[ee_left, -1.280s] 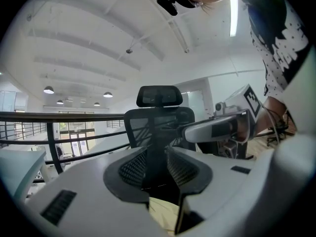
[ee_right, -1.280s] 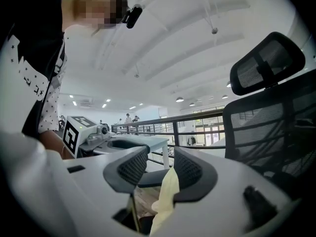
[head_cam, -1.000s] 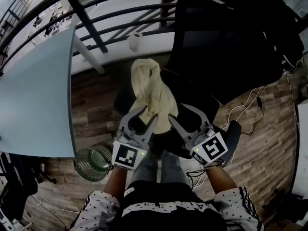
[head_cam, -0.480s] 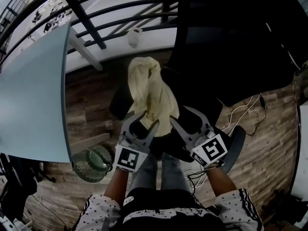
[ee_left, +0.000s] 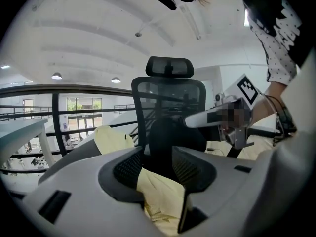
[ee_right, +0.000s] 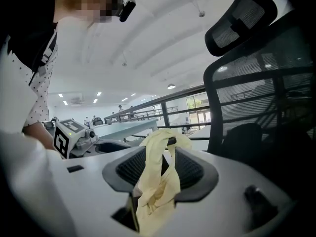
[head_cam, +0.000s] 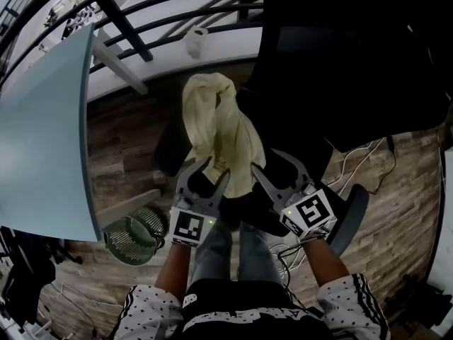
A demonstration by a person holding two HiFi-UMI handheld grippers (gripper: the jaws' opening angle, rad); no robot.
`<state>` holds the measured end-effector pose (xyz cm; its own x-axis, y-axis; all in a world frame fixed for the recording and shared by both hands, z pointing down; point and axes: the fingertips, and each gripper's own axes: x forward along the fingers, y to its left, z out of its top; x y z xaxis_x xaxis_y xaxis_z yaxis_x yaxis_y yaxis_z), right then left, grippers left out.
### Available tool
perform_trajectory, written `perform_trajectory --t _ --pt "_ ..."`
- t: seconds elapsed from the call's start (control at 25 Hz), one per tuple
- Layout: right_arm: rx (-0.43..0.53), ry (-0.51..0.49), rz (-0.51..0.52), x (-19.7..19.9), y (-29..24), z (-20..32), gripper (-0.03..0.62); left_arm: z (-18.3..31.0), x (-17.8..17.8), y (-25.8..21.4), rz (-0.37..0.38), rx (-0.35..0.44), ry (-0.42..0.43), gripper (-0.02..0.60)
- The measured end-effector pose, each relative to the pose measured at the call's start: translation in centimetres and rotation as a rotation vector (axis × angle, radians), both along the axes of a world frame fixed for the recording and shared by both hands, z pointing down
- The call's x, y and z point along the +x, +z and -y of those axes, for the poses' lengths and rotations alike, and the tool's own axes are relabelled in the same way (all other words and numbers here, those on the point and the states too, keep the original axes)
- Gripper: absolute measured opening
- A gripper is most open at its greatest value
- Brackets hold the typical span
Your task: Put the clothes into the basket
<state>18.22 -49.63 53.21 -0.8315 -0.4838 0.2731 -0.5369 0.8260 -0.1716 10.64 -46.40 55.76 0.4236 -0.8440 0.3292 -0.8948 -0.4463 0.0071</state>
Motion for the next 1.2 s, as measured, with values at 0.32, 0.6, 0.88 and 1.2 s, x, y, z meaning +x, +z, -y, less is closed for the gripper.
perform_trajectory --t 0.32,0.6,0.88,1.2 --pt "-0.032 0.004 -0.062 0.6 4.3 1.3 0.173 1.1 0.0 3.8 0.005 -0.043 -0.008 0.178" --pt "-0.045 -0.001 -0.107 0.1 7.5 2.0 0.176 1.9 -0.7 6.9 0.004 -0.052 -0.025 0.183" --pt "-0.081 0.000 -0.124 0.4 10.5 2.5 0.187 1.6 -1.3 10.5 0.001 -0.109 -0.064 0.196" --pt "-0.123 -0.007 -0.167 0.9 13.9 3.4 0.198 0.8 -2.6 15.0 -0.023 -0.205 -0.170 0.216"
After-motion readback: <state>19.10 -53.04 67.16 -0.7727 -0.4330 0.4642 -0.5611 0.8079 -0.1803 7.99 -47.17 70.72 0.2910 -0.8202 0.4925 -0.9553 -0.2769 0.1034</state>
